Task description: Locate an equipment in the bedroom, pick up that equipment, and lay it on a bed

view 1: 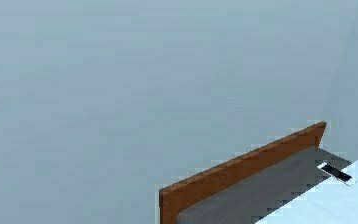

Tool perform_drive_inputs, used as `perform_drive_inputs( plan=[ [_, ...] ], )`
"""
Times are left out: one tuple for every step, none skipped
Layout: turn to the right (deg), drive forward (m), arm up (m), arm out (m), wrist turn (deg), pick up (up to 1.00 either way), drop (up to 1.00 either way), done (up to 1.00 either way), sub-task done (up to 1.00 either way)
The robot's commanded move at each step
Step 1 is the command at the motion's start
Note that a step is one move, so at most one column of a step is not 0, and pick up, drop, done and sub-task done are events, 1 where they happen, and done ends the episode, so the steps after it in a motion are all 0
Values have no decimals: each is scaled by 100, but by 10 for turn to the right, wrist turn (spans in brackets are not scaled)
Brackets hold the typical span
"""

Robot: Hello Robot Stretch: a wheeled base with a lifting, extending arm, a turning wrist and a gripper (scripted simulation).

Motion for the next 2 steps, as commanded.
perform_drive_inputs(
  plan=[
    [0,0,0,0,0,0,100,0,0],
    [0,0,10,0,0,0,0,0,0]
  ],
)
